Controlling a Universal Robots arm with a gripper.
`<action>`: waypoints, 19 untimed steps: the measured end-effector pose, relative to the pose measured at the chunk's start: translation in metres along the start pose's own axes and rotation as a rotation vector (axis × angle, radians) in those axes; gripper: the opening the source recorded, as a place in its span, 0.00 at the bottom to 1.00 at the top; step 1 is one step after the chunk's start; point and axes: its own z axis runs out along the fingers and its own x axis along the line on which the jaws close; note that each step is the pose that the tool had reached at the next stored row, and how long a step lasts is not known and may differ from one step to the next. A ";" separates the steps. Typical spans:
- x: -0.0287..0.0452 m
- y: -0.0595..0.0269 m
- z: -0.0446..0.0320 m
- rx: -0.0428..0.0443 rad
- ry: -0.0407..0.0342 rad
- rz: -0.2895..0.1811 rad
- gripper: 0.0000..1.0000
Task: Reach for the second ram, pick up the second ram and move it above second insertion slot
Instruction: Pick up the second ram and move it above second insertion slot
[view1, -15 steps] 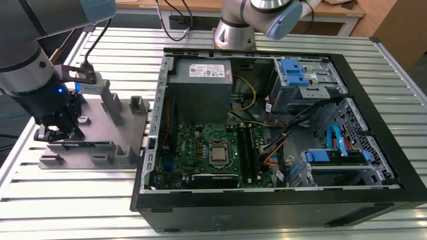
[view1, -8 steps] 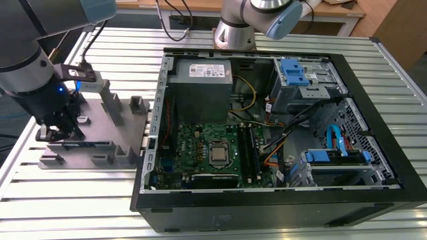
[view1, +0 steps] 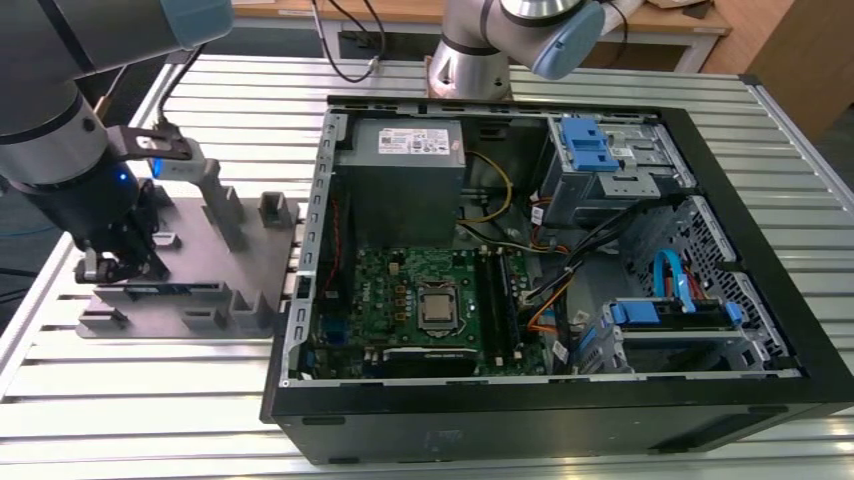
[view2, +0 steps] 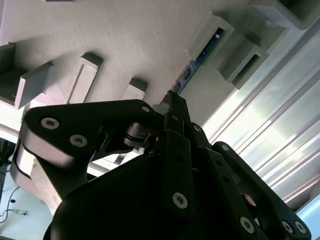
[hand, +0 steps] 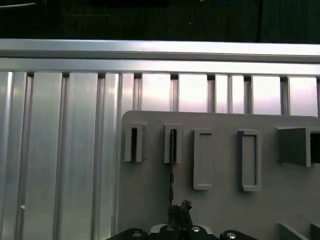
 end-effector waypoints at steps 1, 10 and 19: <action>0.0000 0.0000 0.0000 -0.0002 0.0002 -0.008 0.11; 0.0000 0.0000 0.0000 -0.0020 0.0023 -0.085 0.11; 0.0000 0.0000 0.0000 -0.0035 0.0041 -0.147 0.11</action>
